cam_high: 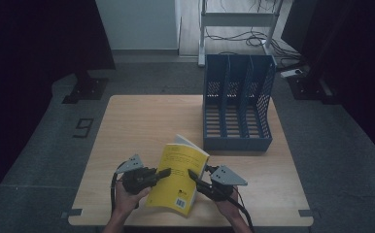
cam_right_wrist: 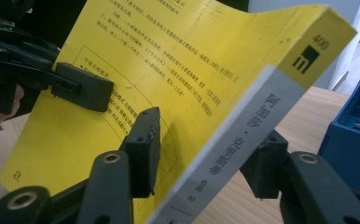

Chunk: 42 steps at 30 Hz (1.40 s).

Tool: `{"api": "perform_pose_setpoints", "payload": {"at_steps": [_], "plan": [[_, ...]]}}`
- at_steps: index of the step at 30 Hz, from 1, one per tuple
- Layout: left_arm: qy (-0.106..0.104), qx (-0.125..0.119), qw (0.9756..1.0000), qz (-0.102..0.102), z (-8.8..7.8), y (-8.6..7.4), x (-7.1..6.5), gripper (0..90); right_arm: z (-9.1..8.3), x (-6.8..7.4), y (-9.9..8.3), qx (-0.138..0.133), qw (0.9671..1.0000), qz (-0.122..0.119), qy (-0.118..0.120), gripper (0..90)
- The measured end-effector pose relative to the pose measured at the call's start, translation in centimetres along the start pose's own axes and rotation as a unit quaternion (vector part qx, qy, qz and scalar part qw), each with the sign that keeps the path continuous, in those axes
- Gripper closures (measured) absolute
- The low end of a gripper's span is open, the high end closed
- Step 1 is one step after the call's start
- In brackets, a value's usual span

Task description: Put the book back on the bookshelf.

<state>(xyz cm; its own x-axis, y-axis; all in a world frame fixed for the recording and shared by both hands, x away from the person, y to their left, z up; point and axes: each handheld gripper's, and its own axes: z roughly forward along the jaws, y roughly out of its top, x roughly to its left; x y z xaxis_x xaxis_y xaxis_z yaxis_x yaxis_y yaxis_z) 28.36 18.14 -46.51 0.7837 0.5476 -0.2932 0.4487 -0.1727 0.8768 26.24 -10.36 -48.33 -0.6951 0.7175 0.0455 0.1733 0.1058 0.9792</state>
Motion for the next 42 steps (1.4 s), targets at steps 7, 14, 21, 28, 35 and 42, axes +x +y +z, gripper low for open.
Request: {"api": "perform_pose_setpoints", "payload": {"at_steps": [7,14,21,28,35,42], "plan": [[0.002,0.002,1.0000,-0.004,0.2,-0.2,0.4,78.2,-0.2,0.0,0.2,0.002,0.9999,-0.015,0.006,58.7],[0.002,0.003,1.0000,-0.006,0.2,-0.2,0.5,74.8,-0.4,0.2,0.5,-0.003,0.9997,-0.023,0.007,61.1],[-0.001,0.004,0.9999,-0.010,0.2,-0.2,0.8,71.0,-0.7,0.3,0.6,-0.009,0.9994,-0.028,0.016,62.8],[-0.001,0.003,1.0000,-0.008,0.1,-0.2,0.9,68.4,-0.9,0.6,0.8,-0.014,0.9989,-0.042,0.018,64.0],[-0.001,0.001,1.0000,-0.002,0.2,-0.3,0.9,66.5,-1.0,0.5,0.9,-0.017,0.9987,-0.044,0.021,64.8],[-0.008,0.000,0.9999,0.008,0.3,-0.3,0.8,63.5,-1.5,1.0,1.5,-0.025,0.9957,-0.088,0.019,66.9]]}}
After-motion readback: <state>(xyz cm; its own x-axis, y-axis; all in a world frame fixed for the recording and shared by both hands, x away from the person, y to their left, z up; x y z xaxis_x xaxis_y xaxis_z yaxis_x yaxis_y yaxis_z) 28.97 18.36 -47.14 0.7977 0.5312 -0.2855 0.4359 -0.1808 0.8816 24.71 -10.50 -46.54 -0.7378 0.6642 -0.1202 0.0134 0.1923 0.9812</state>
